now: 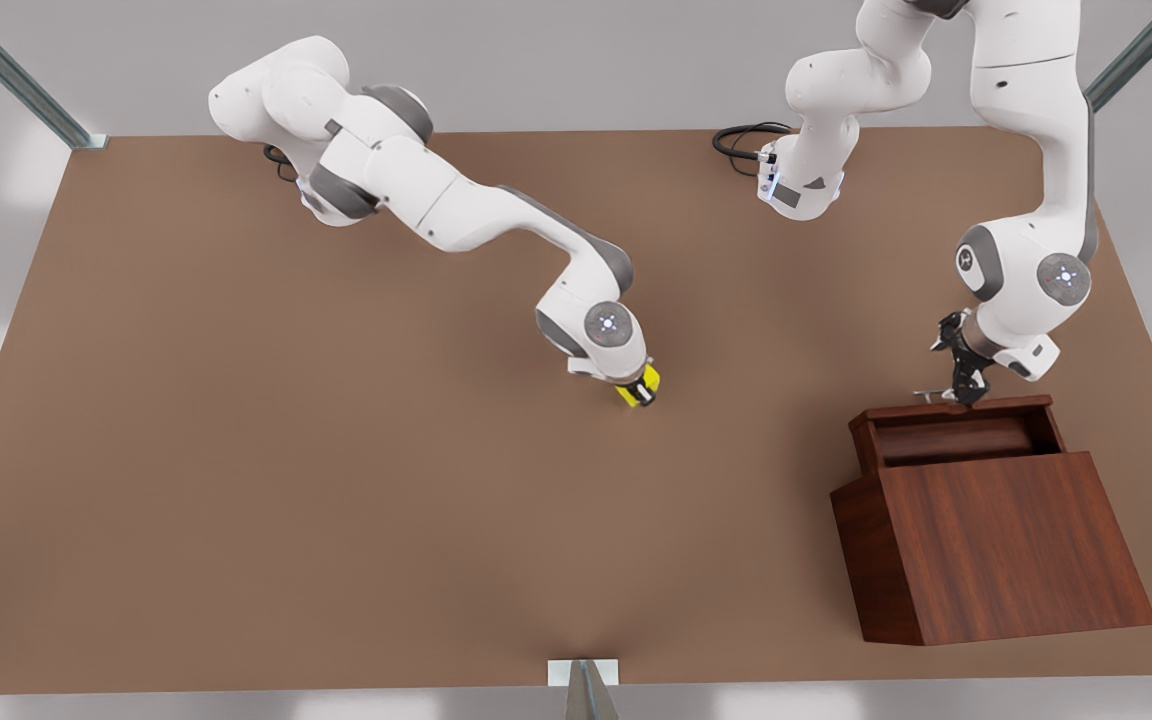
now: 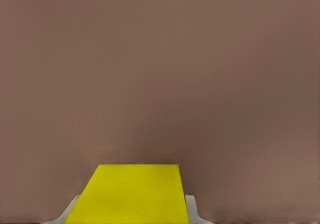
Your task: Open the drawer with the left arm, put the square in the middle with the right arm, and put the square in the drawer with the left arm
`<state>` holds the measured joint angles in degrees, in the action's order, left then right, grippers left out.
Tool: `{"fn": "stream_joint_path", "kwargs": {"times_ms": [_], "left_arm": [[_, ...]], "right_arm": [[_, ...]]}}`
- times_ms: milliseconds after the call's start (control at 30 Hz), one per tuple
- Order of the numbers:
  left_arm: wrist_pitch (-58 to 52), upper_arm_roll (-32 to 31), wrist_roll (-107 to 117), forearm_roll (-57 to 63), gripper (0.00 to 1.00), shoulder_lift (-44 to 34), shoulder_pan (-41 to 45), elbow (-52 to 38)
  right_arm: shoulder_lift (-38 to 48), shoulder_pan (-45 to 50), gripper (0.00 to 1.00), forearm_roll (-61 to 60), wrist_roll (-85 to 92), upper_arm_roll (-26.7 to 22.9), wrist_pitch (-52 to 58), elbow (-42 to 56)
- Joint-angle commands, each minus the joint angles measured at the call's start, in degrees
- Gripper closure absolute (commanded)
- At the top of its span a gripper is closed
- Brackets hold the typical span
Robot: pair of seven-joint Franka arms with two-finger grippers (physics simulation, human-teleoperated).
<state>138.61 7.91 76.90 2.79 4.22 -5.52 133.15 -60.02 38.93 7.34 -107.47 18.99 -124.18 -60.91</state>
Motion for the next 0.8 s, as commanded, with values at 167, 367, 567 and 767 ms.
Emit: {"fn": "stream_joint_path", "kwargs": {"times_ms": [167, 367, 567, 767], "left_arm": [[-0.8, 0.1, -0.1, 0.0, 0.00, -0.7, 0.0, 0.1], [-0.8, 0.9, -0.1, 0.7, 0.00, -0.7, -0.1, 0.0], [-3.3, 0.9, -0.1, 0.9, 0.00, -1.6, -0.1, 0.0], [-4.7, 0.8, 0.2, 0.9, 0.00, -1.9, 0.0, 0.0]], "right_arm": [[-1.7, 1.7, 0.00, 0.0, -4.7, 0.1, -1.2, 1.6], [-0.4, 1.7, 0.00, 0.7, -0.6, 0.6, 0.2, 1.5], [24.4, -13.5, 0.00, 2.2, 45.2, 0.0, 20.8, -8.5], [34.0, -44.6, 0.00, 1.6, 87.0, 0.4, 29.5, -9.2]]}}
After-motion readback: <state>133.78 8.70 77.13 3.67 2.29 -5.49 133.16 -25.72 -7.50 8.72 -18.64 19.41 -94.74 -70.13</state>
